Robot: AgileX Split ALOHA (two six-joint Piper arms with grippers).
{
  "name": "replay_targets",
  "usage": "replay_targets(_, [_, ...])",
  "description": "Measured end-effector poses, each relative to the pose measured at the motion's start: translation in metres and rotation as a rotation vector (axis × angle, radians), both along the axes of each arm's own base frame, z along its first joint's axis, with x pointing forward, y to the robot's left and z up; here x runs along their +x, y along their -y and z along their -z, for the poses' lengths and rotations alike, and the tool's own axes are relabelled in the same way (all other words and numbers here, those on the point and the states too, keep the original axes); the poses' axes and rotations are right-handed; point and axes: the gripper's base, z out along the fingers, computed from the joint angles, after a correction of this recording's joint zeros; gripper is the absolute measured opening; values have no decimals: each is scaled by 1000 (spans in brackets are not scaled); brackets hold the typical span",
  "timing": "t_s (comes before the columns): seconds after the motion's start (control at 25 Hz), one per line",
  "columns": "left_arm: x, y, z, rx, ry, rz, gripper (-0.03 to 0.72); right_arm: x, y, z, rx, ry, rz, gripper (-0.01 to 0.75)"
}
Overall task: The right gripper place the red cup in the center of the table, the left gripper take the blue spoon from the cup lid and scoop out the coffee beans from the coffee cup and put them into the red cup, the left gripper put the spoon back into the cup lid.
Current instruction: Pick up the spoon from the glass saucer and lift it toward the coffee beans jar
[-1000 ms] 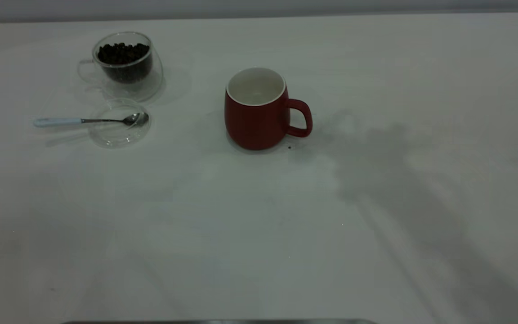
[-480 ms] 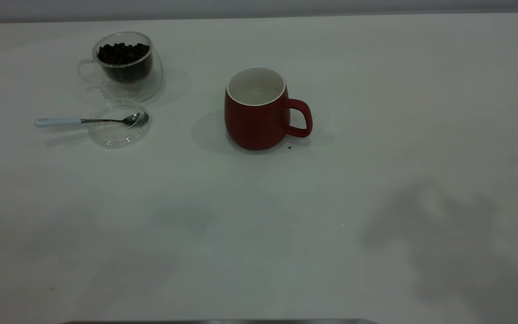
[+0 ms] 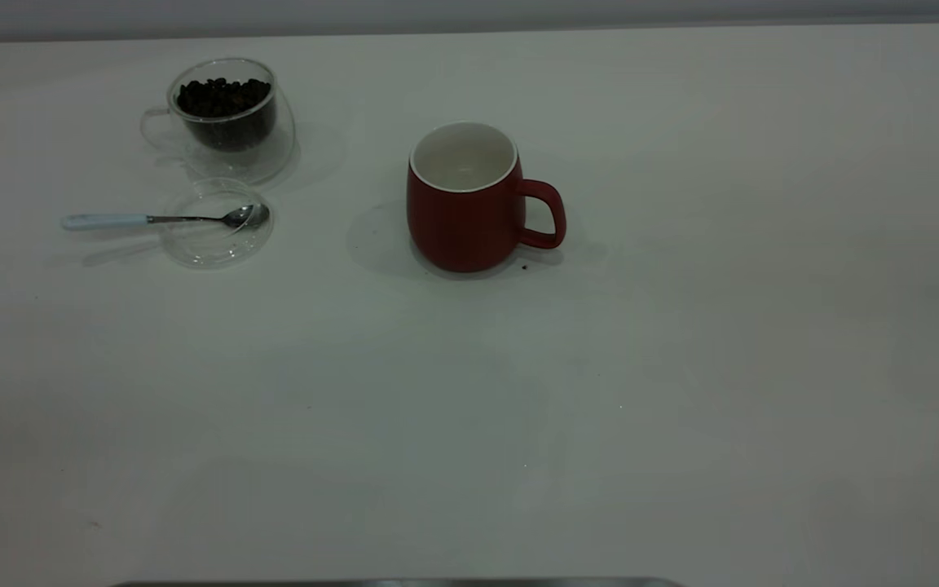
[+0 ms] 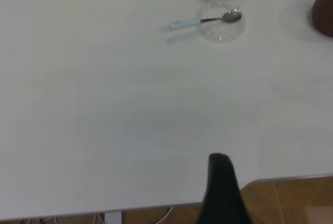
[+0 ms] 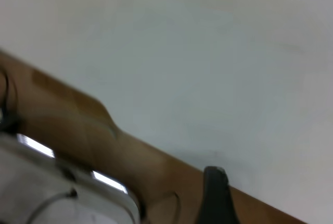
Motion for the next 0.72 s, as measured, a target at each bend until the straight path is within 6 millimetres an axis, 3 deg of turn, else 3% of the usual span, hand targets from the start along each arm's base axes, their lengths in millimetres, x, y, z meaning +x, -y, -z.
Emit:
replay_targets(0.28, [0, 0, 0, 0, 0, 0, 587, -44, 20, 36, 64, 204, 175, 590])
replay_targets(0.72, [0, 0, 0, 0, 0, 0, 587, -80, 26, 42, 24, 416, 403, 590])
